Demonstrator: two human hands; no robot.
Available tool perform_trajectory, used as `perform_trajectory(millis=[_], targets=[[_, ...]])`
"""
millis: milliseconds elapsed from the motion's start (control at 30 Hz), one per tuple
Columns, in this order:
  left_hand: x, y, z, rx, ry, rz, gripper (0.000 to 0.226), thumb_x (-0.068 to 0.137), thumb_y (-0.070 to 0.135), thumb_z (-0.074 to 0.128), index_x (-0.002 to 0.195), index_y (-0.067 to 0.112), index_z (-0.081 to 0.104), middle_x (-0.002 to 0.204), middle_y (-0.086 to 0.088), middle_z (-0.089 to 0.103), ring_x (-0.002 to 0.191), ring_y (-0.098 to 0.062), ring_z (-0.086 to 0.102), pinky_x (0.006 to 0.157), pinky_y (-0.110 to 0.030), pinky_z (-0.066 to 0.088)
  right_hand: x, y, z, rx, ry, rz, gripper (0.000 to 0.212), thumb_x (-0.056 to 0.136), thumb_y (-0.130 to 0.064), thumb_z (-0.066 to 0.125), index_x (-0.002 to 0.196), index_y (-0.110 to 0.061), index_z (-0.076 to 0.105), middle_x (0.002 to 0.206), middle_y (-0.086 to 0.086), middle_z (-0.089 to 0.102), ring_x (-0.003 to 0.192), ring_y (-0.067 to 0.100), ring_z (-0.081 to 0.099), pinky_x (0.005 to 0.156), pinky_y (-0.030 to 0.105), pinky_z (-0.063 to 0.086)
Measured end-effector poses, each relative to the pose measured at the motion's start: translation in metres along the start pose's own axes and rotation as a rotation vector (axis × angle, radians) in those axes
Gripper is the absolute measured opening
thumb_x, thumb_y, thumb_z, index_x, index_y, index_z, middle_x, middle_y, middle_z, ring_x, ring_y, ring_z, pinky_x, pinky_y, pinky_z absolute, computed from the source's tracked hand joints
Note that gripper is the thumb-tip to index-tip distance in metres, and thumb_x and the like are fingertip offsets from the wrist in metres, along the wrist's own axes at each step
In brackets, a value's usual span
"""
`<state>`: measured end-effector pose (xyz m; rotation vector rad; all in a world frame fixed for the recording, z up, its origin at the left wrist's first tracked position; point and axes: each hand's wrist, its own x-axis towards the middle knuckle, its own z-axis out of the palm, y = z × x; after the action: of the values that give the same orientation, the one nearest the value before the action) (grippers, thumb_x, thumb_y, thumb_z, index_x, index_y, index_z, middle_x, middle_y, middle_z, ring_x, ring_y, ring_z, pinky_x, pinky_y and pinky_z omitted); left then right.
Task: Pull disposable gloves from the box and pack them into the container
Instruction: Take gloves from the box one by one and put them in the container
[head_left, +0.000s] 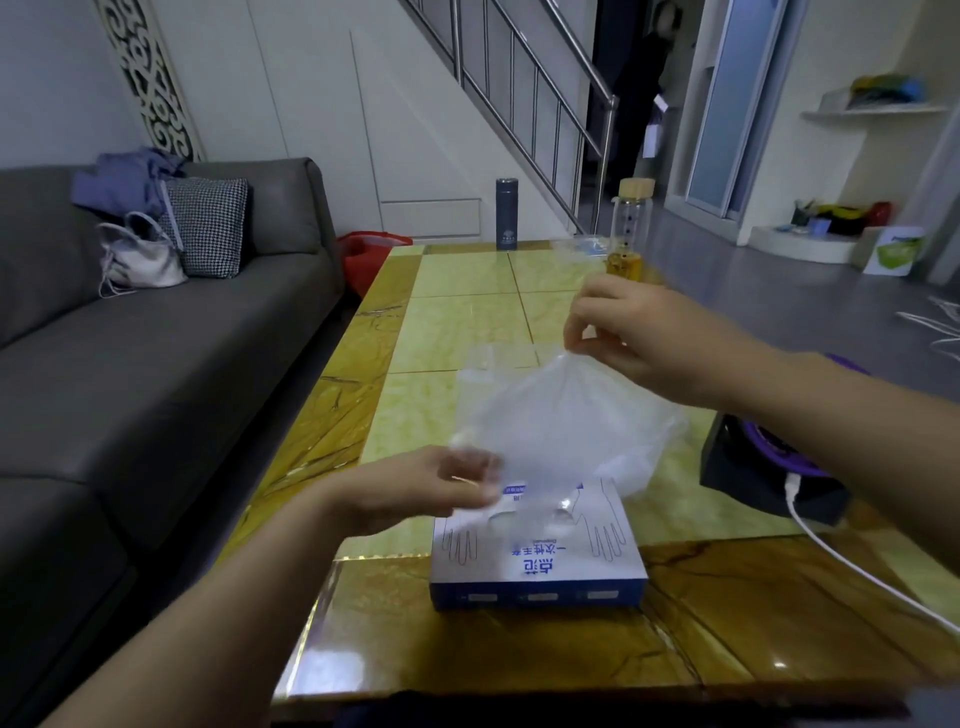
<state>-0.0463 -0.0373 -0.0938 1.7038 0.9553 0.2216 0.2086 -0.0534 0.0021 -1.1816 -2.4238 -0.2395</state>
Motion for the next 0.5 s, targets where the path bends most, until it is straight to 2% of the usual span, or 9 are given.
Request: perform_trajectory(millis=[67, 133, 233, 300, 367, 400, 467, 500], targets=[[-0.007, 0.007, -0.003, -0.326, 0.043, 0.055, 0.076, 0.061, 0.063, 0.072, 0.127, 0.032, 0.053, 0.127, 0.006, 0.061, 0.12, -0.011, 0.055, 0.1, -0.033, 0.044, -0.005, -0.001, 0.003, 0.004, 0.007, -0.007, 0.004, 0.09, -0.013, 0.061, 0.092, -0.016, 0.064, 0.1, -0.003, 0.055, 0.081, 0.016, 0.056, 0.069, 0.033, 0.049], [-0.005, 0.015, -0.002, -0.461, 0.164, 0.091, 0.072, 0.065, 0.063, 0.07, 0.125, 0.025, 0.057, 0.123, 0.001, 0.064, 0.115, -0.014, 0.06, 0.098, -0.034, 0.044, -0.009, -0.002, 0.009, 0.034, -0.001, 0.003, 0.004, 0.089, -0.013, 0.062, 0.091, -0.017, 0.064, 0.1, -0.003, 0.056, 0.086, 0.016, 0.056, 0.072, 0.035, 0.05], [0.0, 0.032, 0.007, -0.567, 0.355, 0.16, 0.042, 0.077, 0.036, 0.066, 0.111, 0.011, 0.063, 0.105, -0.007, 0.069, 0.097, -0.017, 0.068, 0.088, -0.028, 0.051, -0.012, -0.002, 0.021, 0.095, -0.02, 0.046, 0.005, 0.09, -0.015, 0.062, 0.091, -0.019, 0.064, 0.1, -0.004, 0.055, 0.094, 0.012, 0.051, 0.08, 0.038, 0.048], [0.003, 0.043, 0.011, -0.617, 0.43, 0.207, 0.033, 0.085, 0.016, 0.062, 0.114, 0.003, 0.06, 0.098, -0.009, 0.069, 0.086, -0.017, 0.07, 0.079, -0.024, 0.055, -0.015, -0.003, 0.029, 0.179, -0.025, 0.13, 0.008, 0.091, -0.018, 0.061, 0.097, -0.022, 0.064, 0.103, -0.007, 0.054, 0.097, 0.009, 0.05, 0.082, 0.029, 0.045], [0.004, 0.052, 0.012, -0.664, 0.457, 0.272, 0.031, 0.092, 0.006, 0.054, 0.123, 0.006, 0.055, 0.095, -0.009, 0.068, 0.08, -0.017, 0.07, 0.076, -0.025, 0.057, -0.02, -0.006, 0.037, 0.408, 0.006, 0.356, 0.027, 0.091, -0.025, 0.061, 0.118, -0.025, 0.057, 0.113, -0.008, 0.054, 0.102, 0.006, 0.051, 0.083, 0.02, 0.043], [0.003, 0.056, 0.011, -0.698, 0.448, 0.309, 0.033, 0.094, 0.004, 0.051, 0.126, 0.011, 0.052, 0.092, -0.008, 0.067, 0.08, -0.018, 0.07, 0.077, -0.027, 0.058, -0.022, -0.009, 0.04, 0.586, 0.021, 0.516, 0.041, 0.09, -0.03, 0.061, 0.13, -0.026, 0.049, 0.118, -0.007, 0.053, 0.106, 0.007, 0.053, 0.087, 0.021, 0.045], [0.001, 0.063, 0.008, -0.741, 0.414, 0.37, 0.039, 0.096, 0.003, 0.044, 0.129, 0.025, 0.046, 0.086, -0.007, 0.067, 0.087, -0.022, 0.07, 0.076, -0.028, 0.058, -0.023, -0.014, 0.045, 1.006, 0.015, 0.801, 0.067, 0.086, -0.042, 0.062, 0.144, -0.026, 0.031, 0.127, 0.003, 0.053, 0.111, 0.015, 0.055, 0.092, 0.031, 0.049], [0.001, 0.065, 0.006, -0.754, 0.401, 0.389, 0.043, 0.097, 0.002, 0.041, 0.13, 0.029, 0.042, 0.087, -0.009, 0.066, 0.091, -0.024, 0.07, 0.076, -0.028, 0.058, -0.023, -0.016, 0.047, 1.215, 0.004, 0.892, 0.074, 0.082, -0.047, 0.061, 0.145, -0.028, 0.027, 0.128, 0.009, 0.054, 0.112, 0.021, 0.056, 0.093, 0.036, 0.049]])
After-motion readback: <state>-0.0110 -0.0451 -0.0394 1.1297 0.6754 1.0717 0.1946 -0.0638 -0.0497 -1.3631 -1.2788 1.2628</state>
